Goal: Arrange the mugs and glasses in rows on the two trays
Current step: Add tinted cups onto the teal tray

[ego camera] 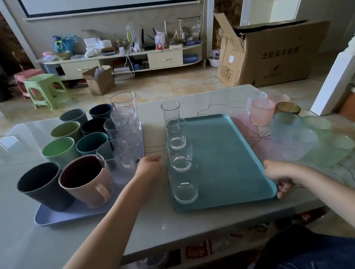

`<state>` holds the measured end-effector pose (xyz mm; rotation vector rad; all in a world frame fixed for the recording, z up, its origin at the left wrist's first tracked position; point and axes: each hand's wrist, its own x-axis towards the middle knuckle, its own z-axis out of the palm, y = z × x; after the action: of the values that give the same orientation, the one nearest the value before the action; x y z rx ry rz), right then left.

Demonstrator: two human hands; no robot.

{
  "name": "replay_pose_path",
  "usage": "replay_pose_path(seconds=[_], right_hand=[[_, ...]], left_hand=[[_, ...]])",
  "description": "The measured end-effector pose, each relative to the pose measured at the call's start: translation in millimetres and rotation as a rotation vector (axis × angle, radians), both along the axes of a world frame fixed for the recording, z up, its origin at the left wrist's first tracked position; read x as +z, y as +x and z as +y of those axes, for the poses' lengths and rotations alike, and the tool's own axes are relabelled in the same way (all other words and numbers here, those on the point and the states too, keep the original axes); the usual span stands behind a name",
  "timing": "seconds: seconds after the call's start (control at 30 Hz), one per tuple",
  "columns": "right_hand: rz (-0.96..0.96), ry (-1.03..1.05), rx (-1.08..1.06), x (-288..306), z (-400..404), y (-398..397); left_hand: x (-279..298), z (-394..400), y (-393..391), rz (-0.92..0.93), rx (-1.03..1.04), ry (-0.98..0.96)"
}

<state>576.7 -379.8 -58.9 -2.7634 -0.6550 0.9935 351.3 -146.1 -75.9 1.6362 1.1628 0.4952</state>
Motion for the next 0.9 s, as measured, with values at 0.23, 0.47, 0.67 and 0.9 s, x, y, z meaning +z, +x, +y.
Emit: replay_pose_path(seconds=[0.23, 0.47, 0.67, 0.9], right_hand=[[0.104, -0.045, -0.014, 7, 2, -6], [-0.094, 0.102, 0.073, -3, 11, 9], [-0.137, 0.057, 0.114, -12, 31, 34], [-0.086, -0.033, 0.216, -17, 39, 53]], left_hand=[[48, 11, 35, -0.05, 0.204, 0.16], [83, 0, 100, -0.009, 0.032, 0.514], [89, -15, 196, 0.071, -0.303, 0.778], [57, -50, 310, 0.278, -0.872, 1.131]])
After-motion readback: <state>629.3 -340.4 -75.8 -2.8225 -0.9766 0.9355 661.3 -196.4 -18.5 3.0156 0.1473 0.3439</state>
